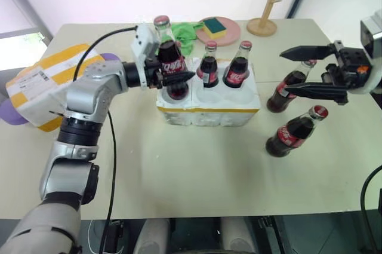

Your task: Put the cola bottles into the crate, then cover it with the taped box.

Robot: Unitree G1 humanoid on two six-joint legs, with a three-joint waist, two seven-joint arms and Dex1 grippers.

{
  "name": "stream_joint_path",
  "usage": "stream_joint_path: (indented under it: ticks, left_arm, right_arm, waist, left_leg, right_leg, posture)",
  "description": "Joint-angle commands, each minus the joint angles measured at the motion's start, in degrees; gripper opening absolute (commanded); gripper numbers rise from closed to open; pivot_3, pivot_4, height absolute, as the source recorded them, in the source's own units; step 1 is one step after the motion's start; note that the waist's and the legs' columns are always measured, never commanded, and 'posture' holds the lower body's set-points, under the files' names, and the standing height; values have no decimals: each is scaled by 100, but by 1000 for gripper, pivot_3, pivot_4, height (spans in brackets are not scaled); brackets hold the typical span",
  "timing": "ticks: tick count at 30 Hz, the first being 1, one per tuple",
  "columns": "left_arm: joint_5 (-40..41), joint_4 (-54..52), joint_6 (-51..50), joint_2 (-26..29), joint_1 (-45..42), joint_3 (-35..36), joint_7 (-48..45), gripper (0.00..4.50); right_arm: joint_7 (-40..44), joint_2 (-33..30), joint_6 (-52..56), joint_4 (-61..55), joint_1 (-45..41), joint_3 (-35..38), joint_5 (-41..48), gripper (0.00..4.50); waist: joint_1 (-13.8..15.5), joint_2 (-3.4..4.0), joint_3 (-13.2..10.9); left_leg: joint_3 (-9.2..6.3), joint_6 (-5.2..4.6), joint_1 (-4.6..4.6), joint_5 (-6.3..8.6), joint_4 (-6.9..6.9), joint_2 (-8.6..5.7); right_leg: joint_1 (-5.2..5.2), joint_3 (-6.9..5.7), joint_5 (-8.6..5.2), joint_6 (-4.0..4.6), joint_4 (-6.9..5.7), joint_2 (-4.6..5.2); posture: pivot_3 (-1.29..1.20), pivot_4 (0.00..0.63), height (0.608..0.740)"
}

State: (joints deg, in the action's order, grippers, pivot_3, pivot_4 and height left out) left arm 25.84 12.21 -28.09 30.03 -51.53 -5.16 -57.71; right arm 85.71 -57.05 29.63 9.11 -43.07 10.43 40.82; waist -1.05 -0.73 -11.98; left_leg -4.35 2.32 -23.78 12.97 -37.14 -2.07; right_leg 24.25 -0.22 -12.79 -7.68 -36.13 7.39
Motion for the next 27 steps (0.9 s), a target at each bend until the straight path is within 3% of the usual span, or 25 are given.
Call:
stream_joint_path:
  ticks: [1, 7, 16, 17, 19, 27]
  left_arm:
    - [-127, -254, 167, 180, -6, 35, -246, 2867]
    - [-368, -263, 354, 318, 191, 23, -413, 2867]
    - [-912, 139, 918, -81, 464, -237, -232, 2867]
    - [-920, 166, 910, -92, 488, -227, -230, 3927]
    - [-936, 222, 905, -111, 509, -208, -236, 4425]
    - [-780, -141, 804, 49, 799, 116, -144, 4425]
  right_arm:
    - [-69, 34, -41, -118, -141, 226, 73, 4500]
    - [-133, 131, -56, -86, -207, 195, 33, 4500]
    - [-166, 244, -47, 22, -470, 71, -69, 4500]
    - [-168, 251, -29, 19, -495, 63, -75, 4500]
    - [-166, 265, -13, 35, -540, 43, -91, 4500]
    - [-167, 279, 5, 105, -675, 5, -156, 4500]
  waist:
    - [-1, 0, 0]
    - [-13, 0, 0]
    - [6, 0, 0]
    - [3, 0, 0]
    - [3, 0, 0]
    - [7, 1, 1]
  left_leg:
    - [0, 0, 0, 0, -1, 0]
    - [0, 0, -1, 0, -1, 0]
    - [0, 0, 0, 0, -3, 0]
    - [1, 0, 0, 0, -3, 0]
    - [0, 0, 0, 0, -2, 0]
    - [0, 0, 3, 0, -3, 0]
  right_leg:
    - [0, 0, 0, 0, 0, 0]
    - [0, 1, 1, 0, 1, 0]
    - [0, 2, 3, 1, 0, 0]
    - [0, 2, 3, 0, 0, 0]
    - [1, 2, 3, 0, 0, 0]
    - [-3, 3, 3, 1, -1, 0]
  posture:
    - [0, 150, 740]
    - [0, 150, 740]
    - [0, 150, 740]
    - [0, 150, 740]
    - [0, 150, 740]
    - [0, 150, 740]
